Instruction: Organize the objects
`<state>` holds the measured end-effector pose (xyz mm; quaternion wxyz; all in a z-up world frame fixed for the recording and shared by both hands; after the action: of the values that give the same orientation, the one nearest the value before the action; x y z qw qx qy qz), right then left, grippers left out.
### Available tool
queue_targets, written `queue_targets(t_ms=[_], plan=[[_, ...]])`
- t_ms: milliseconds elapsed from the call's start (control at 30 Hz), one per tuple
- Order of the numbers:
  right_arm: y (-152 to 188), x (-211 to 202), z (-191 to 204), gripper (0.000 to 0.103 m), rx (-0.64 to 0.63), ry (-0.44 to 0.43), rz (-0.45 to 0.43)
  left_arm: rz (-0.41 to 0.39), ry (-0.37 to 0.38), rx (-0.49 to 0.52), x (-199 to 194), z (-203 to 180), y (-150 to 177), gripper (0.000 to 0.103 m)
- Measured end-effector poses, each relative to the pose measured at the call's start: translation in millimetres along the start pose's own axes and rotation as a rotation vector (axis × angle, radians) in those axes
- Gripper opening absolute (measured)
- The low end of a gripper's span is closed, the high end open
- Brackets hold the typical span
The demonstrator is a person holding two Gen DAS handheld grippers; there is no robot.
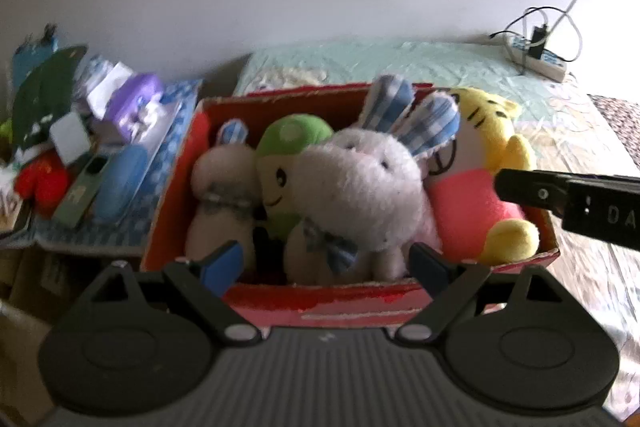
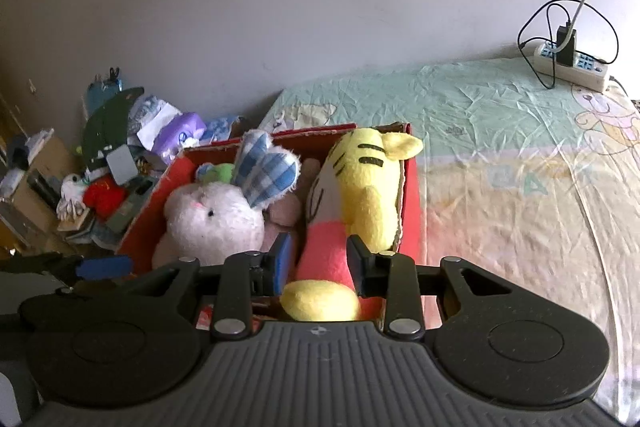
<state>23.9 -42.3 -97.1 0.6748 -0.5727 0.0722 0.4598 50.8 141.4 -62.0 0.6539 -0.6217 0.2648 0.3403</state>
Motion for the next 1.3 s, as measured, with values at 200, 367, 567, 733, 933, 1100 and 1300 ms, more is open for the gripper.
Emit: queue_targets(t_ms=[200, 367, 567, 733, 933, 1100, 1300], plan=[[3.9, 1.1, 1.4, 0.035, -0.024, 0.020, 0.044, 0.033, -0.100, -0.036, -4.6, 2.6, 3.8, 0.091], [5.8, 1.2, 3.1, 0.039, -0.040, 0.026, 0.067, 0.051, -0.159, -0.072, -9.2, 6.9, 5.7, 0.093], [3.7, 0.2, 7.4, 0.046, -0.045, 0.044, 0.074, 0.070, -0.204, -0.111, -12.0, 13.9, 6.2, 0.094], [-4.1, -2.9, 13.0, 0.046, -0.045, 0.103, 0.044, 0.070, -0.209, -0.111, -12.7, 20.2, 2.4, 0.094], [-11.0, 5.1, 32.6, 0.057, -0.020, 0.178, 0.047, 0.052, -0.149, -0.097, -10.1, 35.0, -11.0, 0.095], [-11.3, 6.1, 46.3, 0.070, -0.009, 0.215, 0.020, 0.026, -0.104, -0.084, -7.6, 51.8, -20.2, 0.102], [-10.1, 1.1, 44.2, 0.074, 0.021, 0.265, 0.017, 0.037, -0.105, -0.041, -2.1, 60.4, -21.2, 0.102]])
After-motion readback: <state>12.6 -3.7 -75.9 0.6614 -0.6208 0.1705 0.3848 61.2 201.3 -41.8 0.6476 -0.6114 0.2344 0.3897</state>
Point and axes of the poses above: each gripper's, at about its wrist camera, not at the fingertips, and x roughly the way its jaws point, z to its left, y to its underside, the point moved 8 cm from there along x, roughly the way its jaws point, and after that the axes turned 1 degree about -y, right-handed, at the moved point
